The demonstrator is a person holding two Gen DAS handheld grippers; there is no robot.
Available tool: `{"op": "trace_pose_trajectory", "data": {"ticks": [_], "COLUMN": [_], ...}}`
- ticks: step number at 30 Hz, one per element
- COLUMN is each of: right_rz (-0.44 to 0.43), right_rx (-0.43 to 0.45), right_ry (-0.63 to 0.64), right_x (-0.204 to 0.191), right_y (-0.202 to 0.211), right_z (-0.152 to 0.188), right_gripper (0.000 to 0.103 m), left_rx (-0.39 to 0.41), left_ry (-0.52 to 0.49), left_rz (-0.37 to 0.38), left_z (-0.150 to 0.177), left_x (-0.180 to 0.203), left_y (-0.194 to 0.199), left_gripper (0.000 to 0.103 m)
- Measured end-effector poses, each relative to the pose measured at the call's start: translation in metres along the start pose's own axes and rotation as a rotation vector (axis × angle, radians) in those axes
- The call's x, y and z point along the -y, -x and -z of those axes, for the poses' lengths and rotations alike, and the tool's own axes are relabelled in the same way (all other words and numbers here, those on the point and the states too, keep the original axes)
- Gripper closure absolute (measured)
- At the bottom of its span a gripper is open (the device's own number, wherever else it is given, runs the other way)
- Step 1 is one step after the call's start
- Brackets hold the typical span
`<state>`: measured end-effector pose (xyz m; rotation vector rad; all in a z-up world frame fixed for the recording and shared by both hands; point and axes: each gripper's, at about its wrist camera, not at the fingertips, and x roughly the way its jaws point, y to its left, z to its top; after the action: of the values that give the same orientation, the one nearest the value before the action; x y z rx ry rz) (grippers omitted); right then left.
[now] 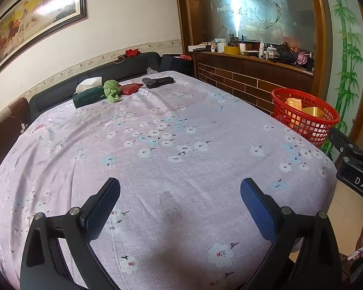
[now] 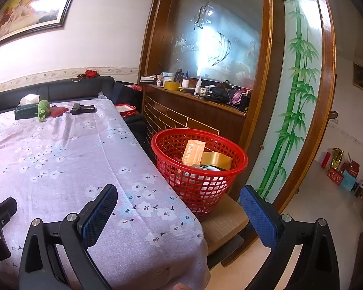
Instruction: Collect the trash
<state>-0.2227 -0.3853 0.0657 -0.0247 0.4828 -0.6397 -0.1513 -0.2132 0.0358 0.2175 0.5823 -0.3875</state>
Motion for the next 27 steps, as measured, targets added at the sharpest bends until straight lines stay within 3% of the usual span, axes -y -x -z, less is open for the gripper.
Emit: {"op": "trace_pose_trajectory", "data": {"ticks": [27], "right_rz": [0.001], "right_rx": [-0.027], "right_ry": [-0.003], "right_x": [0.0003], "right_y": [-0.0062], "right_z": [0.0073], "right_gripper": [0.001], "left_rx": [-0.018], "left_ry": [0.006], "left_rz": [0.007], "left_z": [0.0049], "left_x": [-0.0036], "left_y": [-0.0056], "left_gripper": [0.004]}}
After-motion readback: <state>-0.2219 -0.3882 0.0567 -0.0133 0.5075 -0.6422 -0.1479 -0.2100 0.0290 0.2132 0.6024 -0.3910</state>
